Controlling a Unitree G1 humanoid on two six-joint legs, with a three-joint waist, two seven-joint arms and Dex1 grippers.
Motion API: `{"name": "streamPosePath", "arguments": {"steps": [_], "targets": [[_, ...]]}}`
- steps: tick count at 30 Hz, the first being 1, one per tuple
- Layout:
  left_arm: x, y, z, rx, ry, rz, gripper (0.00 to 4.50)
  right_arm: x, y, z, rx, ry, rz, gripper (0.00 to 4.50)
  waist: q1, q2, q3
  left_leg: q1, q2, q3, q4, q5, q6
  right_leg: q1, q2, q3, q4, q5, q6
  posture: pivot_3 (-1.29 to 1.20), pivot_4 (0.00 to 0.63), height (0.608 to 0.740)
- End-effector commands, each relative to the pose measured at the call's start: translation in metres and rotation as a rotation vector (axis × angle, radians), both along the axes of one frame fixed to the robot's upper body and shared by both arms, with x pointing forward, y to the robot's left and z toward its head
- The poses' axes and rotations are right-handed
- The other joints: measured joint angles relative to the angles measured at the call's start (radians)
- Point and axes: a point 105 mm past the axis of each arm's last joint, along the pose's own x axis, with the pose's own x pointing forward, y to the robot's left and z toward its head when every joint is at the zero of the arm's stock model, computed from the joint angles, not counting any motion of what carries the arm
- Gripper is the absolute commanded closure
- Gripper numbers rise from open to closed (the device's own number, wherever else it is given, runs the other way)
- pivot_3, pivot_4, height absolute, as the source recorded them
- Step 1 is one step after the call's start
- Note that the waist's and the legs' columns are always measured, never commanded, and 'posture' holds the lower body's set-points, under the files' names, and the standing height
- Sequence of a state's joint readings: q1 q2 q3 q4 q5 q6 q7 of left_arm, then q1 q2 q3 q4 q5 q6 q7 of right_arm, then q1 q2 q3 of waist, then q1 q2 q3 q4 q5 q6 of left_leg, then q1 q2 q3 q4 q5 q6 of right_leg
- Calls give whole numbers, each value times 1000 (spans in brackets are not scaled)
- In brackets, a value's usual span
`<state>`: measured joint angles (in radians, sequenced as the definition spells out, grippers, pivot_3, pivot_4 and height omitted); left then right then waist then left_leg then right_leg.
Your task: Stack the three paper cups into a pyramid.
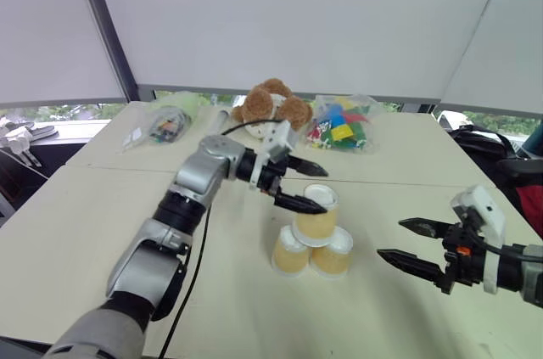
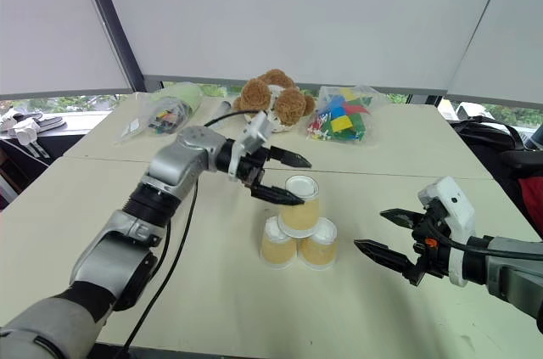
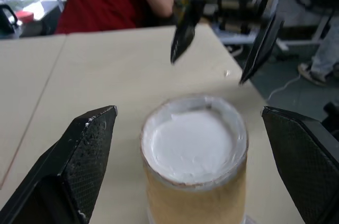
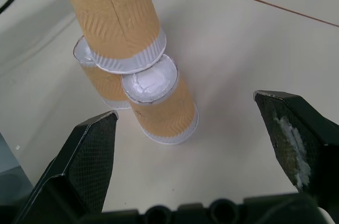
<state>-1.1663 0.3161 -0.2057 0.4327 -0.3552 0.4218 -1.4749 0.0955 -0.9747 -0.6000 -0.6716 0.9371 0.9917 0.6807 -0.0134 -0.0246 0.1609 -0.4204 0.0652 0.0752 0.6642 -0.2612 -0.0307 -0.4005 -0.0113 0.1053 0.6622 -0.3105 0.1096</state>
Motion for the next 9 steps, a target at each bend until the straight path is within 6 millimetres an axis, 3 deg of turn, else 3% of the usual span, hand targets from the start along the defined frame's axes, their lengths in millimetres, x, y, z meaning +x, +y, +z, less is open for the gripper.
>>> {"name": "streamPosePath", "arguments": {"steps": [1,4,5,7,9], "targets": [[-2,13,44,-94,-59,3,19,3,-1,5,-13,-28,14,0,0,0,0,0,0,0,0,0,0,0,0,0,0,0,0,0,150,740],[10,32,58,-127,-60,85,19,6,-3,6,-3,-33,17,0,-3,1,0,0,0,0,0,0,0,0,0,0,0,0,0,0,150,740],[24,51,58,-141,-50,201,19,9,-6,7,15,-43,8,0,-3,1,0,1,0,0,0,0,0,0,0,0,0,0,0,0,150,740],[42,89,47,-140,-25,389,19,14,-14,6,28,-61,-21,0,-11,2,-1,1,0,0,0,0,0,0,0,0,0,0,0,0,150,740],[44,116,29,-117,23,484,19,19,-21,4,37,-78,-51,0,-15,2,-1,3,1,1,-1,0,0,0,0,1,2,0,0,0,150,740]]}}
